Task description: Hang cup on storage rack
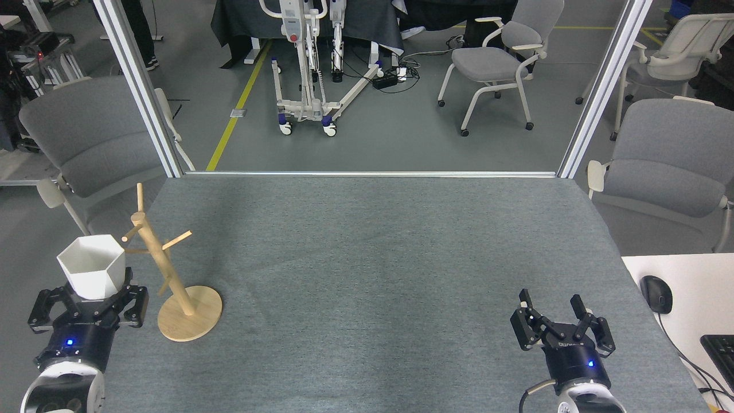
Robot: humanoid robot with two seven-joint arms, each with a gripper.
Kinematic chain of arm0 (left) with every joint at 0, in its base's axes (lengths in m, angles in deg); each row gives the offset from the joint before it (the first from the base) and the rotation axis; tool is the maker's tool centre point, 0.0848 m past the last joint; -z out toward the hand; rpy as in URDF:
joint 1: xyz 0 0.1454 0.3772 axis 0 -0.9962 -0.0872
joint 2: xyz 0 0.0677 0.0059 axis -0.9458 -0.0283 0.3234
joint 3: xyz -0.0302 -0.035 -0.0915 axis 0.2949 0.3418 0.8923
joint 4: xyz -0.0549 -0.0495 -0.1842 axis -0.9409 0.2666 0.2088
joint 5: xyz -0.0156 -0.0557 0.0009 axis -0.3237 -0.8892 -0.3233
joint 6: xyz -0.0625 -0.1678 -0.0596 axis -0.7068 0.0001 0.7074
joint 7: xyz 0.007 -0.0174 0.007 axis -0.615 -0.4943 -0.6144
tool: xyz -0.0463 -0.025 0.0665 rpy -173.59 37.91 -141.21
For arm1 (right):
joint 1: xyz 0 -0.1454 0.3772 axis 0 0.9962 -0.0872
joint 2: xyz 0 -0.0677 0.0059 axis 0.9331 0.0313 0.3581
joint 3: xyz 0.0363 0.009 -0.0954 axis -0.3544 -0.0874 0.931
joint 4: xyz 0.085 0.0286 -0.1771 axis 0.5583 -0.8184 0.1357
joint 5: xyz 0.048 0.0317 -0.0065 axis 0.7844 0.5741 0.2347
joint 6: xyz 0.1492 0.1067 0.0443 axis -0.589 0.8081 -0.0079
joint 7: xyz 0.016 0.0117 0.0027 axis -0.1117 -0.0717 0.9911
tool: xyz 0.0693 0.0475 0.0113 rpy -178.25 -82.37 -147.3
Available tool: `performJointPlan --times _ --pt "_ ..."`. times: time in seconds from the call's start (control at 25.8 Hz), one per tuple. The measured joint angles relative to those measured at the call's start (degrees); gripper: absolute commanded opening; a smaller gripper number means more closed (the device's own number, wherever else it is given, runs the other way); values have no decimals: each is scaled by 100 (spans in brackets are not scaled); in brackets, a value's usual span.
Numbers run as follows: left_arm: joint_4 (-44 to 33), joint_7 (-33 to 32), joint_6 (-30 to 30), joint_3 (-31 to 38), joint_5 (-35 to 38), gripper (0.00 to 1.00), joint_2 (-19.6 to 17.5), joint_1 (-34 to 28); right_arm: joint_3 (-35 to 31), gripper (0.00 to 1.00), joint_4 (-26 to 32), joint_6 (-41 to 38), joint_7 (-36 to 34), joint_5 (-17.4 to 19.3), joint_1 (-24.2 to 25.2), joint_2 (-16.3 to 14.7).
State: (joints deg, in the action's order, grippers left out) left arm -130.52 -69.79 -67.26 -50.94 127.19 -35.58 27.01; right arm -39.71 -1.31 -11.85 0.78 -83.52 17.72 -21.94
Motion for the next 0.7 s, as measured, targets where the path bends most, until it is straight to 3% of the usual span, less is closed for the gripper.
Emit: performJointPlan --times 0.62,0.7 --pt "189 -12 48 -379 383 1 22 -2 -9 99 -21 10 0 5 -127 237" --pt "244 -18 48 -390 396 40 29 5 -8 99 -21 9 5 5 -144 248"
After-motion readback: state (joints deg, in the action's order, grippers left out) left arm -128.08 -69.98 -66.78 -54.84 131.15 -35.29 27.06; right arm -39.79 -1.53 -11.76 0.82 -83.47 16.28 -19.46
